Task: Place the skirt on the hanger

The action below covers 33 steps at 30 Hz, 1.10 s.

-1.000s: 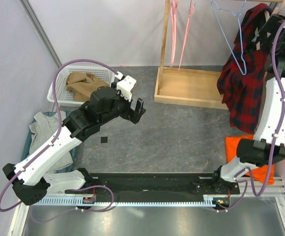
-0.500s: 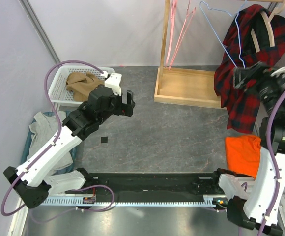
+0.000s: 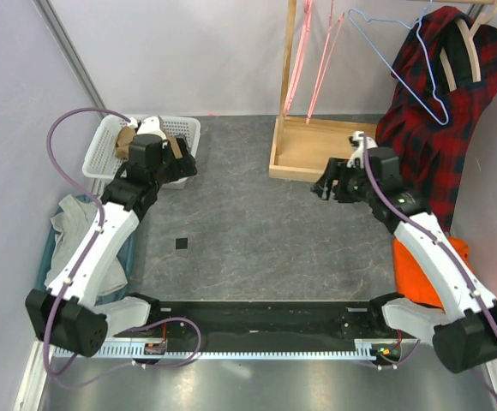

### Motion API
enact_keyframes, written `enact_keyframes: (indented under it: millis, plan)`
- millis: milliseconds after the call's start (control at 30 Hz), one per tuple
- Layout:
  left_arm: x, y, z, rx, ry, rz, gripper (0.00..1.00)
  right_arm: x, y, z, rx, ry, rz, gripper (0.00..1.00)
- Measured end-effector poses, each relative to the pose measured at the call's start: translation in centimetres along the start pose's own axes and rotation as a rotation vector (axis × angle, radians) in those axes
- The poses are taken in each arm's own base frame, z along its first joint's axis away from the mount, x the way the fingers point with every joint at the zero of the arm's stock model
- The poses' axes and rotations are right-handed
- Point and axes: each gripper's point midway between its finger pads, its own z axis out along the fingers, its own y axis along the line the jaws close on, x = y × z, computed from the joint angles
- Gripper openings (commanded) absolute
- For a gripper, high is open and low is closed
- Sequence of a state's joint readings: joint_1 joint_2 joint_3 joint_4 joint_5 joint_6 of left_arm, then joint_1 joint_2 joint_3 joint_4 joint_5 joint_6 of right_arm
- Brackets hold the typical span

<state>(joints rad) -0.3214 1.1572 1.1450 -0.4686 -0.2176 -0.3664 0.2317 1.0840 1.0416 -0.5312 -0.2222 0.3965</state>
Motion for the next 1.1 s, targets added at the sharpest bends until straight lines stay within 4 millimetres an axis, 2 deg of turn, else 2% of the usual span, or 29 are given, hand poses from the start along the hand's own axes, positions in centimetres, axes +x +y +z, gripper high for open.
enact_keyframes:
  millis: [133, 333, 533, 667, 767, 800, 833, 867, 967, 1100]
  plan:
    - [0.4, 2.7, 2.8, -0.078, 0.046, -0.034, 0.99, 2.0, 2.4, 2.9, -0.05, 0.043, -0.055, 0.76]
    - [0.3, 5.9, 7.6, -0.161, 0.086, -0.072, 0.99, 4.0, 3.8, 7.0, -0.103, 0.076, -0.091, 0.83]
    - [0.5, 9.6, 13.8, -0.253, 0.138, -0.107, 0.99, 6.2, 5.0, 9.1, -0.171, 0.128, -0.126, 0.86]
    - [0.8, 10.8, 17.9, -0.277, 0.164, -0.112, 0.95, 6.9, 5.0, 10.1, -0.19, 0.152, -0.141, 0.86]
    - [1.3, 11.0, 20.6, -0.28, 0.189, -0.105, 0.6, 7.4, 4.8, 10.9, -0.185, 0.175, -0.147, 0.86]
    - [1.5, 11.0, 21.4, -0.278, 0.196, -0.1, 0.25, 7.5, 4.7, 11.1, -0.183, 0.181, -0.151, 0.85]
    - [1.8, 11.1, 22.1, -0.278, 0.204, -0.096, 0.05, 7.5, 4.7, 11.3, -0.181, 0.184, -0.155, 0.85]
    - [2.0, 11.1, 22.6, -0.278, 0.212, -0.095, 0.02, 7.5, 4.6, 11.5, -0.179, 0.188, -0.159, 0.84]
    - [2.7, 11.1, 23.5, -0.269, 0.245, -0.085, 0.02, 7.1, 4.7, 11.7, -0.178, 0.189, -0.169, 0.84]
    - [1.9, 10.8, 22.9, -0.265, 0.24, -0.079, 0.02, 6.3, 5.2, 11.6, -0.186, 0.172, -0.178, 0.84]
